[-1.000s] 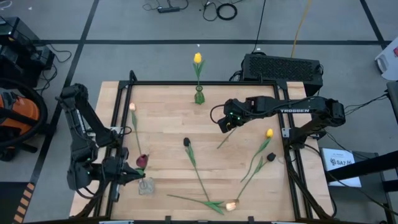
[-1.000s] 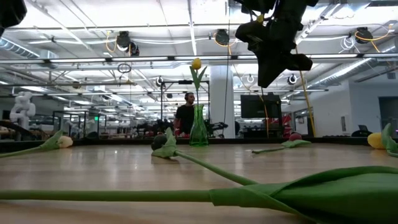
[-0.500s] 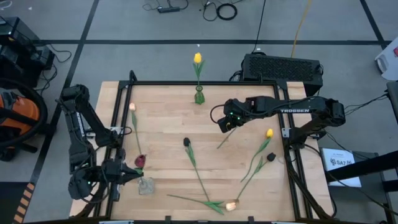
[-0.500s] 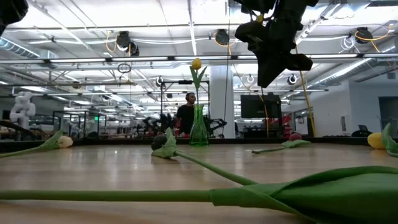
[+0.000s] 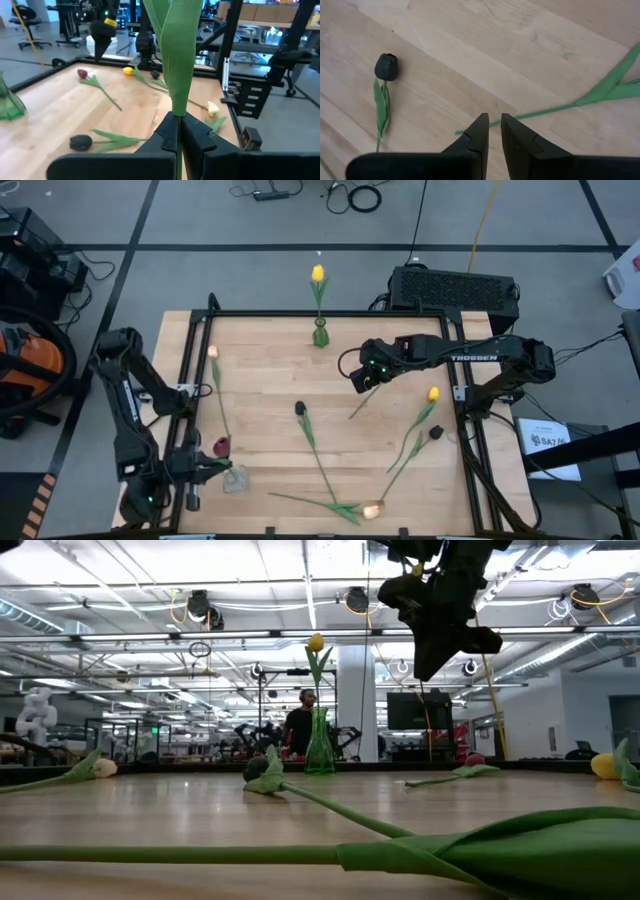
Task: Sort flowers into vase by color
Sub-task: Put the left dark red flower into the transparent vase
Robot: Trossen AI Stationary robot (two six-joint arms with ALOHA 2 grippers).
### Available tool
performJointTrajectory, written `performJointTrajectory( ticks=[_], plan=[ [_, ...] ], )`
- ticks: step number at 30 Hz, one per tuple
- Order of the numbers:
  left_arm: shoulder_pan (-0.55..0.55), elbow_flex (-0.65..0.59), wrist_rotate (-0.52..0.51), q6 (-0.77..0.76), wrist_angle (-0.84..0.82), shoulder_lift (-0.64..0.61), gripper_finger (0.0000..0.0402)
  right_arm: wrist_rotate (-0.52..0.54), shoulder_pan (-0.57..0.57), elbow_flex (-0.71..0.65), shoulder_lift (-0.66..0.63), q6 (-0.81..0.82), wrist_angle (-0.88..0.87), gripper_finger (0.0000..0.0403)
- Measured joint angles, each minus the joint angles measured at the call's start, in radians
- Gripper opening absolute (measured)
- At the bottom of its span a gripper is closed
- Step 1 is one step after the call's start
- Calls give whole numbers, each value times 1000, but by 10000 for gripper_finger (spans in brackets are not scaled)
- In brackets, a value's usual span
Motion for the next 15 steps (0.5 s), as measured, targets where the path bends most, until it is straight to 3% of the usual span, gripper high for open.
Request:
performJointTrajectory(
  ticks=[6,15],
  plan=[
    [9,0,-5,-102,4,43,10,0,0,0,0,-8,1,43],
    [43,0,48,-104,24,43,46,1,0,0,0,-11,3,43]
  ],
)
